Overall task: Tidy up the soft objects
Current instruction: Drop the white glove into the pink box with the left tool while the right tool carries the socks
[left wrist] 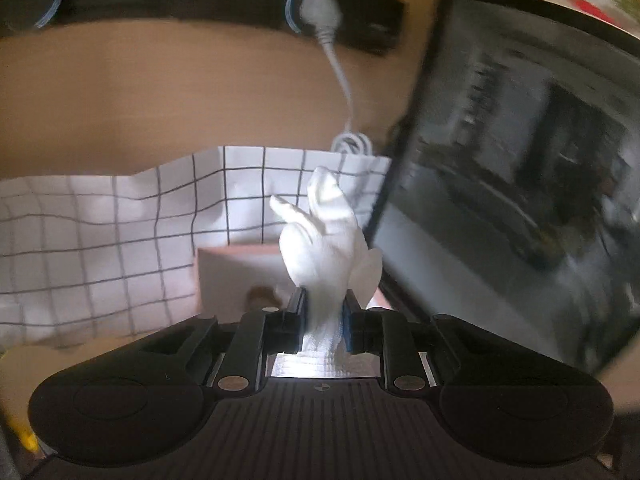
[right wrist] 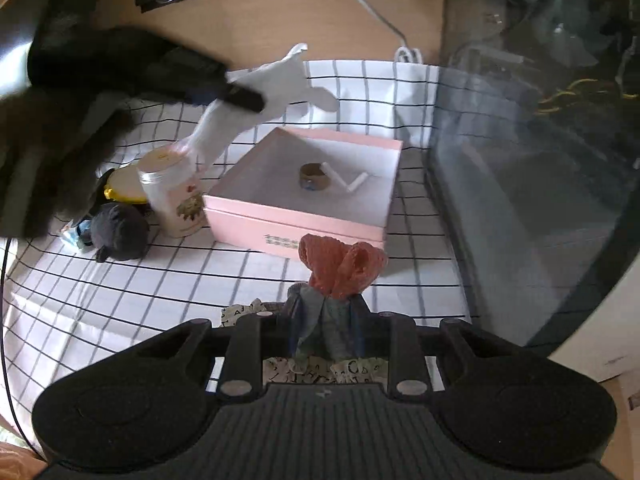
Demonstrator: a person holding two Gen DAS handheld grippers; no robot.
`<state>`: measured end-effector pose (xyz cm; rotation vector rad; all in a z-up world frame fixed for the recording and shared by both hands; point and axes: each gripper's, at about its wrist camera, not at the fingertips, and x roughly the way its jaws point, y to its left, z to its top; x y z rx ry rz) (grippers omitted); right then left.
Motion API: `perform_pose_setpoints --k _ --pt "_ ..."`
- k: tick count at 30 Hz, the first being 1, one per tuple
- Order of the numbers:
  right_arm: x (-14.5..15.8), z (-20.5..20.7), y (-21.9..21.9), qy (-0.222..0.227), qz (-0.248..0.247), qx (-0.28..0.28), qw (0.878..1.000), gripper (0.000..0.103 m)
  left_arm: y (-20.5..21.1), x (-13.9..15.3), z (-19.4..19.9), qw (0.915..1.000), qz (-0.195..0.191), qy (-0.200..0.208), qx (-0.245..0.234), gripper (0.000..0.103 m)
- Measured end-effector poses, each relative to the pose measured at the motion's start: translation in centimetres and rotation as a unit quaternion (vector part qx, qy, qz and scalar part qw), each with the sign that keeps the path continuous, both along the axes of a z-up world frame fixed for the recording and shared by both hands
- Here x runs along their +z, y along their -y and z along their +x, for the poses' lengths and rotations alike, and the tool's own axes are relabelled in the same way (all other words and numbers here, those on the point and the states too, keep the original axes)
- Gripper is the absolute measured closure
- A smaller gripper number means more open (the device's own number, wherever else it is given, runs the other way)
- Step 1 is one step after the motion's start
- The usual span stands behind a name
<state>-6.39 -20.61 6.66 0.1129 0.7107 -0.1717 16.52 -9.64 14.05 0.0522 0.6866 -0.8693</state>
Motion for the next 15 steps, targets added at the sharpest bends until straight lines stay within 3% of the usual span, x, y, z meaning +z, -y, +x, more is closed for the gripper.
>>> perform_pose_setpoints --k 3,4,7,9,15 --pt "0.0 -0.6 1.0 0.001 -0.001 -0.009 1.000 0.078 1.8 -1.1 2.5 0.9973 -0.065 -0.025 0.021 0.078" --pt "-0.2 -0.7 1.4 -0.001 0.000 -0.013 1.000 0.078 2.4 -1.9 2.9 0.9972 -0.060 -0.029 0.035 0.074" --pt "-0.7 -0.8 2.2 -0.009 0.001 -0.019 1.000 0.078 5.2 -5.4 3.8 0.9966 0.045 -0.032 0.061 0.074" --pt "-1.0 -0.8 2.6 -0.010 -0.002 -0.015 1.000 0.078 5.2 -6.5 3.4 0.9959 0.057 -0.029 0.064 0.074" --pt "1.1 1.8 4.3 0.034 0.022 0.002 0.999 0.078 -0.6 -4.2 0.8 0.9926 -0.024 -0.053 0.106 0.074"
